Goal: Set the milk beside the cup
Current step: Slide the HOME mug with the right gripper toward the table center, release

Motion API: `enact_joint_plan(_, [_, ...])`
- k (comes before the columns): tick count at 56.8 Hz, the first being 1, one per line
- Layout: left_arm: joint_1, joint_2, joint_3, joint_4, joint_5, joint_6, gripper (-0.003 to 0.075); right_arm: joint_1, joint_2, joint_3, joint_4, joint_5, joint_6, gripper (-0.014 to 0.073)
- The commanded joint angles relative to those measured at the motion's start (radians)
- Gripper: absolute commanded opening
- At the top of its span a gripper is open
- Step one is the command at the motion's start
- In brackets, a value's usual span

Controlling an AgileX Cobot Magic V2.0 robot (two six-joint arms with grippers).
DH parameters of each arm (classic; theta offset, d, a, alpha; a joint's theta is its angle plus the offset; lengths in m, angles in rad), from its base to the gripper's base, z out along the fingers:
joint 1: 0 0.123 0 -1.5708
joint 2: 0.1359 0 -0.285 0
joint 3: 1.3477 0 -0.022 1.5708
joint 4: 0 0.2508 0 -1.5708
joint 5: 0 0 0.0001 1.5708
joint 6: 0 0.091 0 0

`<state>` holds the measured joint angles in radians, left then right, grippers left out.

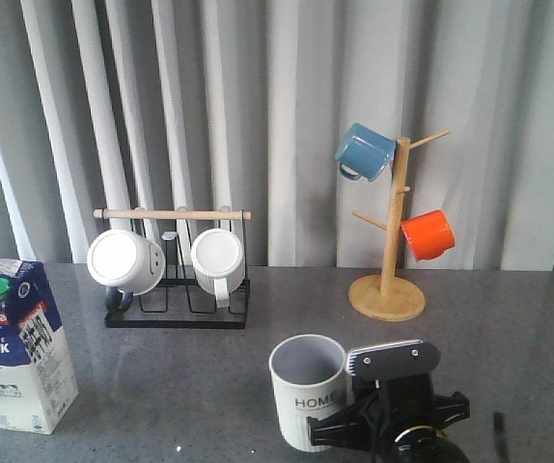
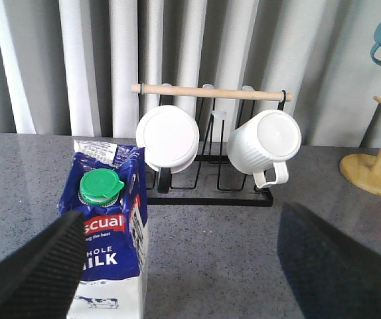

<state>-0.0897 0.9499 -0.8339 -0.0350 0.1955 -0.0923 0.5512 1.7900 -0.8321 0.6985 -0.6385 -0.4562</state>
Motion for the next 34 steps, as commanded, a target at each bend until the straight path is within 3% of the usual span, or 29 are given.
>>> enact_joint_plan(1, [-0.002,-0.009,-0.034,-0.007,-0.069,0.001,0.0570,0.029,-0.001,-0.045,0.075,-0.104,-0.020,0.0106])
enact_joint_plan(21, [-0.002,-0.009,-0.034,-0.007,-0.069,0.001,0.0570,0.053,0.056,-0.045,0.143,-0.098,-0.015,0.0139])
enact_joint_plan(34, [-0.002,-0.009,-0.034,-0.007,-0.069,0.001,0.0570,0.053,0.017,-0.005,0.108,-0.088,-0.015,0.0268])
